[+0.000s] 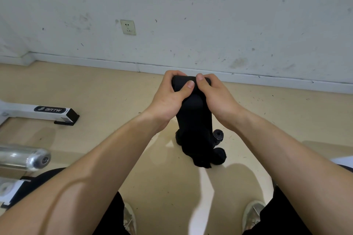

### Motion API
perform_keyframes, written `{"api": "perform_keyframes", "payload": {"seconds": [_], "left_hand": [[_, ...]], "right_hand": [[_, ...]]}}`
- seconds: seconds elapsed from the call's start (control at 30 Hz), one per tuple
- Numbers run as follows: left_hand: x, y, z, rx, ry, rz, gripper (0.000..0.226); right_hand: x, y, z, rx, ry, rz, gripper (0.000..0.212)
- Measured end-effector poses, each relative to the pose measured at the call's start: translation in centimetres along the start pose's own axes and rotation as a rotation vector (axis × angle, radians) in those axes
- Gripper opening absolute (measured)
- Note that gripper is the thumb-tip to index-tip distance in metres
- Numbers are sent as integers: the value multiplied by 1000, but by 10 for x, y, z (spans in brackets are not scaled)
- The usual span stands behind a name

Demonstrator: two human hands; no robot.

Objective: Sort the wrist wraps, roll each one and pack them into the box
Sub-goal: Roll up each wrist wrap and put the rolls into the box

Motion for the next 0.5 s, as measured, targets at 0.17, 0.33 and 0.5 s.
{"api": "perform_keyframes", "payload": {"seconds": [0.17, 0.33, 0.5], "left_hand": [[0, 1, 0, 26, 86, 102, 50], [-3, 0, -3, 81, 65, 132, 48], [0, -3, 1, 54, 74, 106, 48]], "right_hand": [[-2, -1, -1, -12, -171, -36, 31], [-6, -2, -4, -16, -220, -32, 25], [-2, -2, -1, 5, -369, -75, 31]]}}
Point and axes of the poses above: each hand's wrist, its own y-axis away from the middle knuckle, its own z-axis out of the back of the hand, x = y × z, the point moved 1 cm from there along -y, towards the middle knuckle, and after that the axes turned 9 degrees about x, right-handed, at the moved point
